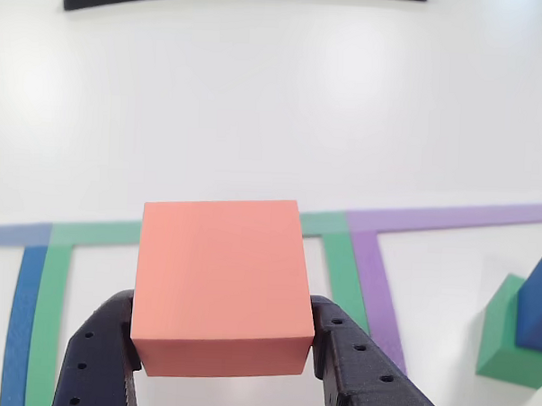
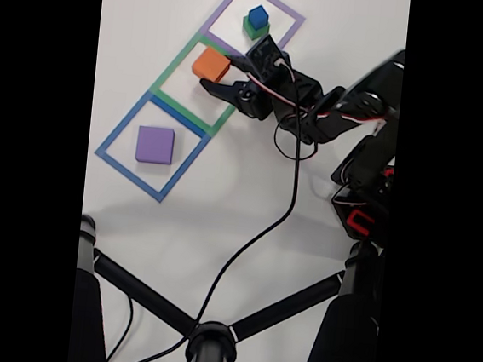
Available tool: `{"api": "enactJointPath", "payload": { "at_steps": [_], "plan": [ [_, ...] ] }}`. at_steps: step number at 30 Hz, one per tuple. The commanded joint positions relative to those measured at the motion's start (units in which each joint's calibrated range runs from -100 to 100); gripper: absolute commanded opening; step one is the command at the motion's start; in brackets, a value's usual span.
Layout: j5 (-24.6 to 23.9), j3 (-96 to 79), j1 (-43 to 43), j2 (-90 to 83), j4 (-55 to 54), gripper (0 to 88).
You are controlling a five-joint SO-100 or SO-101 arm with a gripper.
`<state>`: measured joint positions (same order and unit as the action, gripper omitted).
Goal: Tower of hanoi
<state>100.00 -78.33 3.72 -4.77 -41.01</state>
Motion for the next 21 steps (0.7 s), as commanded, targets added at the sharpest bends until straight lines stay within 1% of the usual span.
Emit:
{"api": "enactJointPath", "payload": {
  "at_steps": [1, 4, 6, 8, 10, 14, 17, 21],
  "plan": [
    [0.0, 5.4, -1.0, -20.6, 24.4, 10.9],
    [0.0, 14.6, -0.9, -29.8, 47.6, 10.5],
    [-0.9, 22.5, -0.6, -32.8, 60.2, 10.3],
    [-5.3, 30.8, -0.6, -34.1, 70.8, 10.6],
    [-8.5, 39.0, -0.9, -34.5, 80.4, 10.8],
    [-14.0, 53.1, -2.5, -35.9, 95.6, 10.9],
    [-16.4, 62.1, -4.4, -36.6, 106.0, 11.0],
    [-16.0, 68.7, -7.3, -38.7, 115.4, 10.8]
  ]
}}
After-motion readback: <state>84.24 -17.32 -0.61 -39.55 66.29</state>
